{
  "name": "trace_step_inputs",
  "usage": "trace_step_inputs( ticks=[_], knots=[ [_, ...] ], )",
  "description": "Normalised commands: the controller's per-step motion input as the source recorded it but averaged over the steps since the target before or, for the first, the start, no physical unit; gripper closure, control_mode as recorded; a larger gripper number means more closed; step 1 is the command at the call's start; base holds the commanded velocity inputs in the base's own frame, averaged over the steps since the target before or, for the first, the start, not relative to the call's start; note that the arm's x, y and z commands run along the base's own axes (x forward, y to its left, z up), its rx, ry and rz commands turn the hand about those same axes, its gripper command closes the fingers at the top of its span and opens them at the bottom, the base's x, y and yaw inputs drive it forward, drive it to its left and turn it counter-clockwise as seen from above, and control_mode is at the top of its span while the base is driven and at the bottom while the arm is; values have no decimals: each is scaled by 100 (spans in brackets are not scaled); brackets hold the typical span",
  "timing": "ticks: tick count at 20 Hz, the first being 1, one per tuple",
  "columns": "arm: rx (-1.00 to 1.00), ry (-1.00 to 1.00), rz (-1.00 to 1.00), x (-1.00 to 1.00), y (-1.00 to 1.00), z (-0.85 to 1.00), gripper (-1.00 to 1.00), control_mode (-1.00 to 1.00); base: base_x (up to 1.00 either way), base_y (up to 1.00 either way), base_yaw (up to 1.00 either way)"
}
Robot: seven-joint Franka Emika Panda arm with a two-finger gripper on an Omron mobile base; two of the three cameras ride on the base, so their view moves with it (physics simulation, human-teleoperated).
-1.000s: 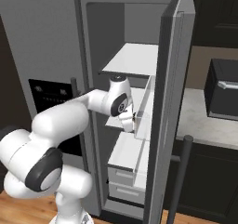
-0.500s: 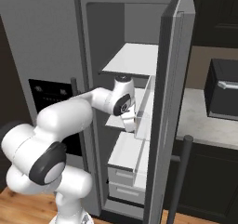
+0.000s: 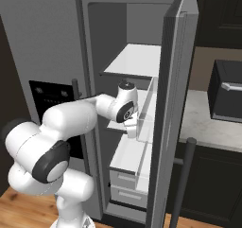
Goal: Take the cake and donut from the fridge and place them on the empty tray on the dining counter.
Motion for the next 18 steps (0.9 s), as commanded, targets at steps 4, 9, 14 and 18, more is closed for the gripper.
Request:
trace_step_inputs(
  ticks=[4, 9, 14, 18],
  knots=[
    [1, 0, 0, 7, -6, -16, -100, -100, 0, 0, 0],
    [5, 0, 0, 14, -16, -2, -100, -100, 0, 0, 0],
    [7, 0, 0, 24, -21, 0, -100, -100, 0, 0, 0],
    [4, 0, 0, 27, -3, 0, -100, -100, 0, 0, 0]
  ],
)
